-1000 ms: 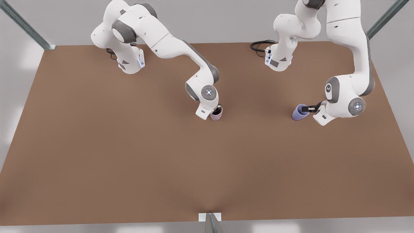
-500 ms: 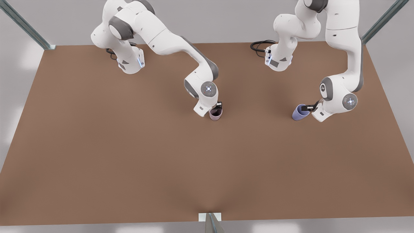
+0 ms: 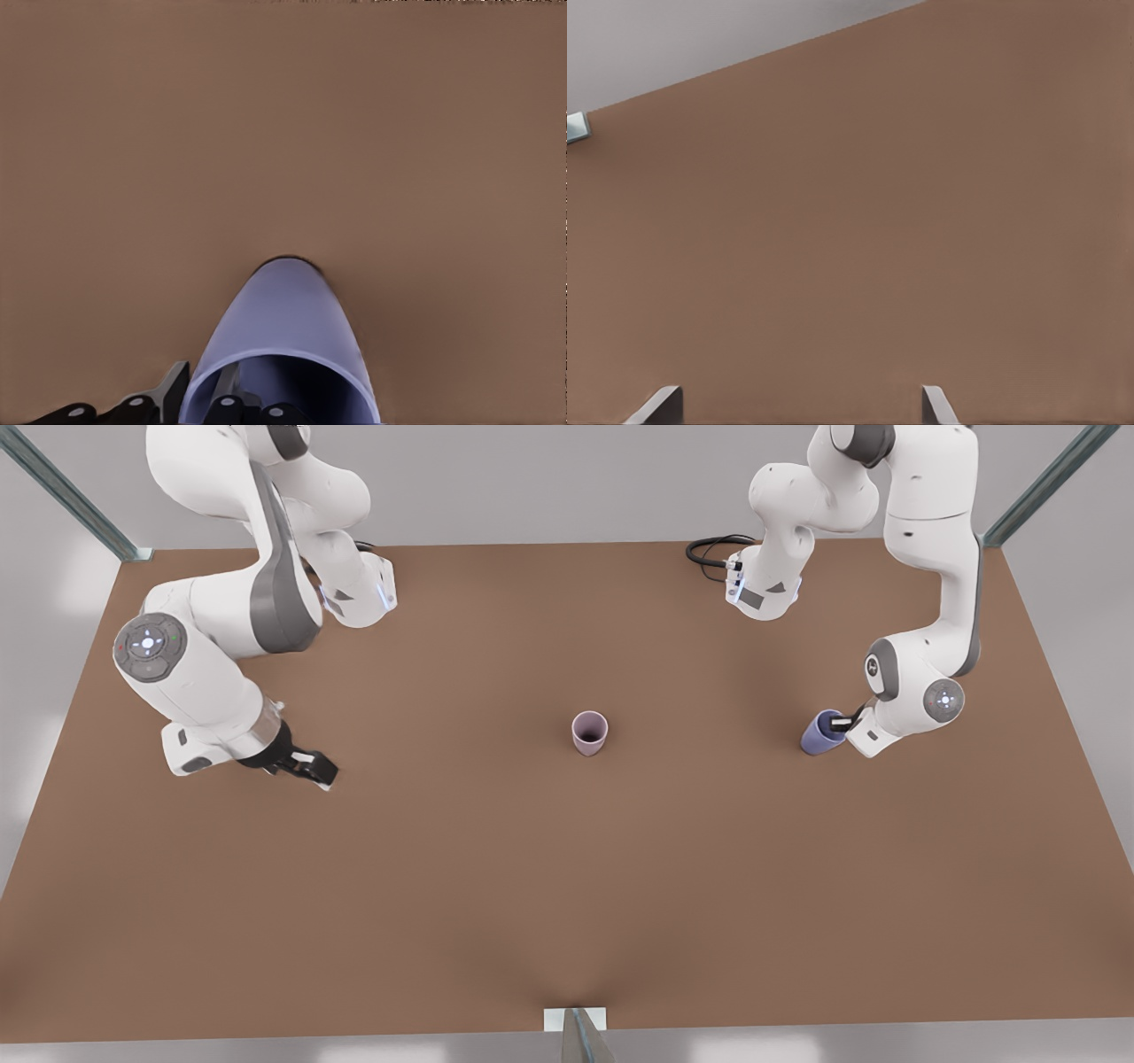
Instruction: Stack the cups, with the pink cup at the bottom and the purple cup at the top
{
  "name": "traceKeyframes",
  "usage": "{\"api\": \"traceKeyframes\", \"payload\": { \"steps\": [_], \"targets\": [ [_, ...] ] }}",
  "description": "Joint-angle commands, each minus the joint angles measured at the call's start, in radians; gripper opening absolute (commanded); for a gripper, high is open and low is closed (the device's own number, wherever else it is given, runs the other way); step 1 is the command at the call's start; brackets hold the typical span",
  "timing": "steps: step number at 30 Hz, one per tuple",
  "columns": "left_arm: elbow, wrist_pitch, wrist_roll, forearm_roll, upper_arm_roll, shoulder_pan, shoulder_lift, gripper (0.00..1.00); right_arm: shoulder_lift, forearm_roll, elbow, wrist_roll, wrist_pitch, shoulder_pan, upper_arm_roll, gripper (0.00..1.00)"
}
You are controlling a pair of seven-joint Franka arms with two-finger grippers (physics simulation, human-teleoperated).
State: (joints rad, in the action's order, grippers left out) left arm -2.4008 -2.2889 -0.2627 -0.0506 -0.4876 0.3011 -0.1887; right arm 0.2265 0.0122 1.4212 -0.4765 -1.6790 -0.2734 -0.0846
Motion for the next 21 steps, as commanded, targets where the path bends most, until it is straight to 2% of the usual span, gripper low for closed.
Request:
{"api": "traceKeyframes", "payload": {
  "steps": [1, 3, 6, 12, 15, 17, 19, 21],
  "targets": [
    [0.000, -0.012, -0.043, -0.043, 0.000, 0.000, -0.002, 0.32, 0.011, -0.041, -0.007, 0.412, 0.151, 0.014, -0.017, 1.00],
    [0.000, -0.009, -0.043, -0.044, 0.000, 0.000, -0.002, 0.28, 0.031, -0.044, -0.007, 0.426, 0.142, 0.106, -0.024, 1.00],
    [0.005, 0.000, -0.043, -0.044, 0.001, 0.000, 0.000, 0.21, 0.080, -0.055, -0.021, 0.430, 0.130, 0.148, -0.041, 1.00],
    [0.069, 0.048, -0.015, -0.043, 0.010, 0.088, 0.025, 0.21, 0.149, -0.055, -0.033, 0.432, -0.013, 0.143, -0.035, 1.00],
    [0.284, 0.256, 0.177, -0.044, 0.029, 0.202, 0.009, 0.21, 0.149, -0.058, -0.050, 0.435, -0.007, 0.125, -0.020, 1.00],
    [0.406, 0.373, 0.353, -0.043, 0.168, 0.207, -0.012, 0.21, 0.165, -0.064, -0.068, 0.429, -0.013, 0.132, 0.002, 1.00],
    [0.589, 0.503, 0.465, -0.043, 0.240, 0.211, -0.083, 0.21, 0.183, -0.064, -0.094, 0.434, -0.013, 0.135, -0.001, 1.00],
    [0.689, 0.513, 0.652, -0.043, 0.346, 0.213, -0.127, 0.21, 0.185, -0.063, -0.097, 0.432, -0.021, 0.134, -0.001, 1.00]
  ]
}}
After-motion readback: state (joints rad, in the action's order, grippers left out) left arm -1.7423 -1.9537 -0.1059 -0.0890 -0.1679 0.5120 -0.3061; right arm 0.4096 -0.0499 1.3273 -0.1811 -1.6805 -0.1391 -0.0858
